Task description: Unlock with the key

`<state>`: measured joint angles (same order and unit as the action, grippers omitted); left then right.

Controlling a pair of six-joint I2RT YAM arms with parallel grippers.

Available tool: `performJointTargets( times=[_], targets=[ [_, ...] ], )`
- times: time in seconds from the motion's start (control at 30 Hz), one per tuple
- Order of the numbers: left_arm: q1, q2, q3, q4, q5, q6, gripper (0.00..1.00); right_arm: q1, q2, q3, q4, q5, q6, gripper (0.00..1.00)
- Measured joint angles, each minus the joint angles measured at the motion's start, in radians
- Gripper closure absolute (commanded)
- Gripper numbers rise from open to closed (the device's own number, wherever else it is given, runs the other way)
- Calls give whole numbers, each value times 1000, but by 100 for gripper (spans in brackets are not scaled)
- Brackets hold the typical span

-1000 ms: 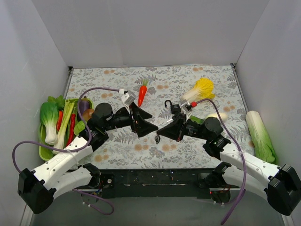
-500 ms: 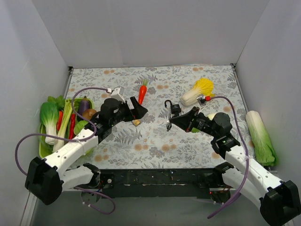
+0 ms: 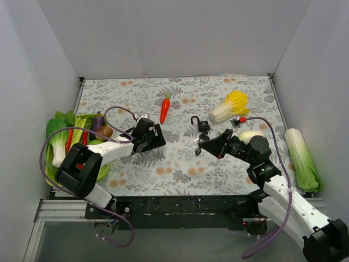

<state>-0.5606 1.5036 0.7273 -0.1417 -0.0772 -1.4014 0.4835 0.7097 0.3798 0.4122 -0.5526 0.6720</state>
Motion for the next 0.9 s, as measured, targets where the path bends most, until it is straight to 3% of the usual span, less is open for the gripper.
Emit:
performJointTargets(
  times=[0.1,0.4,0.9],
  targets=[
    [3,46,44,22,-3,-2,34,0,-21,-4,-15,0,-5,99],
    [3,160,131,75,-16,30,38,0,-39,-4,-30,0,-23,99],
    [1,195,171,74,3,246,27,0,-23,-5,-29,-4,-21,99]
  ],
)
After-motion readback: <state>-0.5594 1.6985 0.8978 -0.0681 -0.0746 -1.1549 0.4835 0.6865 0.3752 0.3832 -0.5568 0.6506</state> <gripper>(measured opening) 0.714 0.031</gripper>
